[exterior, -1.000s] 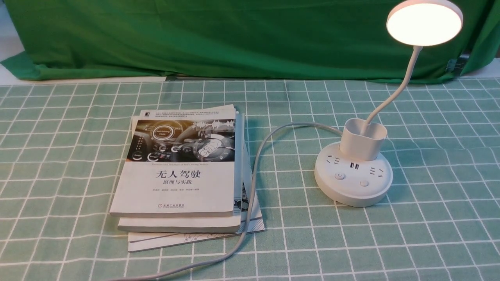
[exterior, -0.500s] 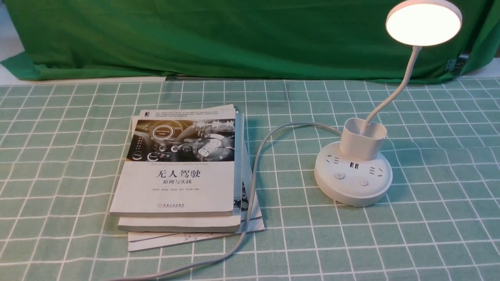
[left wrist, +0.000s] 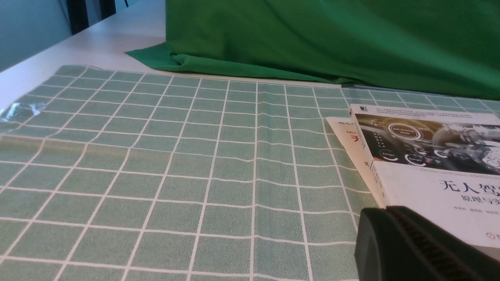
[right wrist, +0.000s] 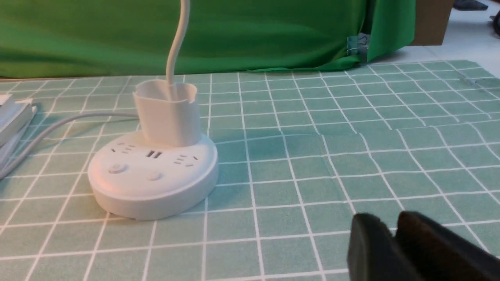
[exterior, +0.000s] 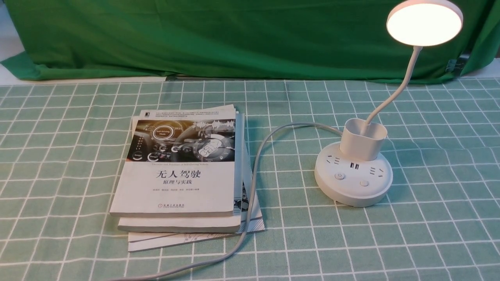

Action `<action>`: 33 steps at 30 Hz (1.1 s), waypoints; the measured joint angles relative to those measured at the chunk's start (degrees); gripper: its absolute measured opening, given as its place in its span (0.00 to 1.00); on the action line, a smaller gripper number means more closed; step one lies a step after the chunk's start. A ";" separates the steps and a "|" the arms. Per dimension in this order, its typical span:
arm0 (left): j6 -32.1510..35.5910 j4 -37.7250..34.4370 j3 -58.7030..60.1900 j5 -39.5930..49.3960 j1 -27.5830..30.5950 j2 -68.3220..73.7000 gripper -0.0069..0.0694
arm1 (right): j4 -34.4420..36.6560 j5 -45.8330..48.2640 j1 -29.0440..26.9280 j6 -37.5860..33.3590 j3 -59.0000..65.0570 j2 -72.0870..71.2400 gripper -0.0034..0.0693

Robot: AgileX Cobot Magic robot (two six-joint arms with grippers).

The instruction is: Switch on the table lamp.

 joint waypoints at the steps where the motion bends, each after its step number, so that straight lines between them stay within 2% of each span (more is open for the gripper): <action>1: 0.00 0.00 0.00 0.00 0.00 0.00 0.12 | 0.00 0.00 0.00 0.00 0.00 0.00 0.27; 33: 0.00 0.13 0.00 0.00 0.00 0.00 0.12 | -0.05 0.00 0.00 0.37 0.00 0.00 0.37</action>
